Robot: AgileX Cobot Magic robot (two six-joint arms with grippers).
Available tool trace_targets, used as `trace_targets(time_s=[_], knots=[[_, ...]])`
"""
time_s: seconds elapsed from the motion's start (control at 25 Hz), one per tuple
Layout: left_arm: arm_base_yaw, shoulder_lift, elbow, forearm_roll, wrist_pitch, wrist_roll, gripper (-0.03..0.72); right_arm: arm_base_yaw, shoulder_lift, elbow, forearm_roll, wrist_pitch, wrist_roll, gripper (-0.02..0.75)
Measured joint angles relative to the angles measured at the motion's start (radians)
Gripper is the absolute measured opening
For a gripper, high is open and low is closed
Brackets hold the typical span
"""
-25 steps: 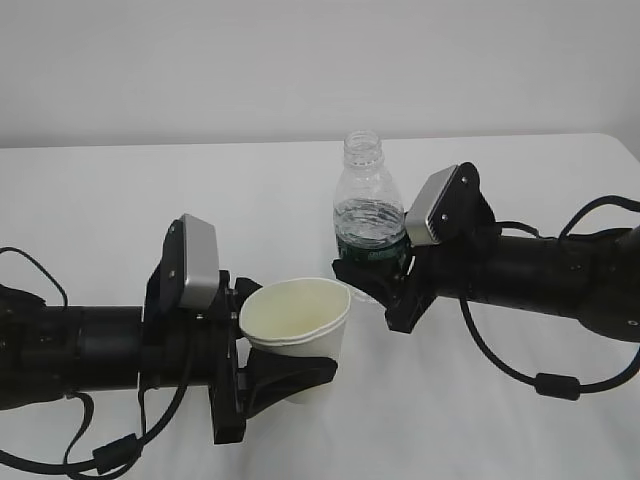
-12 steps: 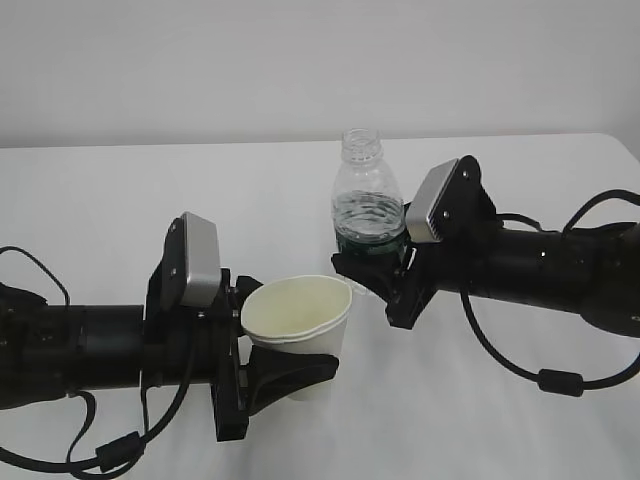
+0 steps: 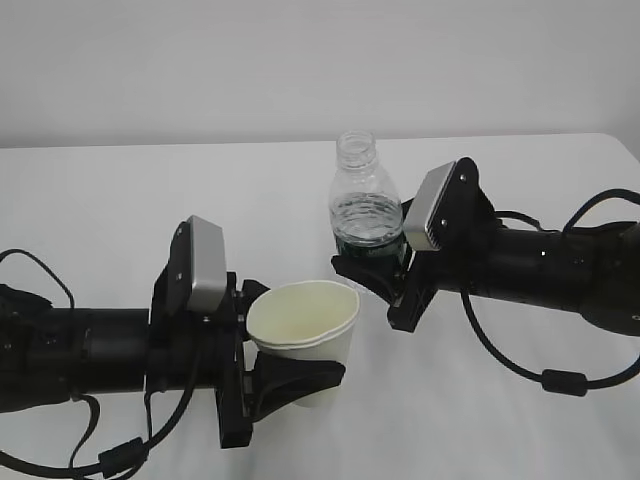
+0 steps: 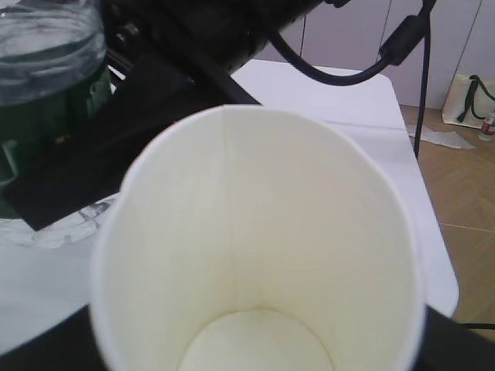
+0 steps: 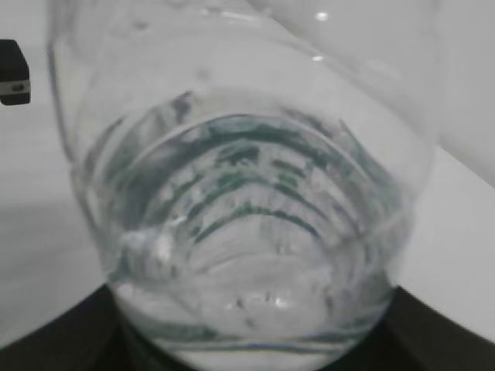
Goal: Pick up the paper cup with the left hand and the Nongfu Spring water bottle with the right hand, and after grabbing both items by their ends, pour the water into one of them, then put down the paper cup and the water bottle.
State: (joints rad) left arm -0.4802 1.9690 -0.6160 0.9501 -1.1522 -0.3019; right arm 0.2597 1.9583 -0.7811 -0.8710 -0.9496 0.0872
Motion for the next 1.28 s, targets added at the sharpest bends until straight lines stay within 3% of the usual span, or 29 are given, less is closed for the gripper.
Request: trace_targets(time_s=[1.28], knots=[[0.000, 0.000, -0.040, -0.004, 0.042, 0.000, 0.452, 0.000, 0.000, -0.001, 0.108, -0.012, -0.440, 0.455]])
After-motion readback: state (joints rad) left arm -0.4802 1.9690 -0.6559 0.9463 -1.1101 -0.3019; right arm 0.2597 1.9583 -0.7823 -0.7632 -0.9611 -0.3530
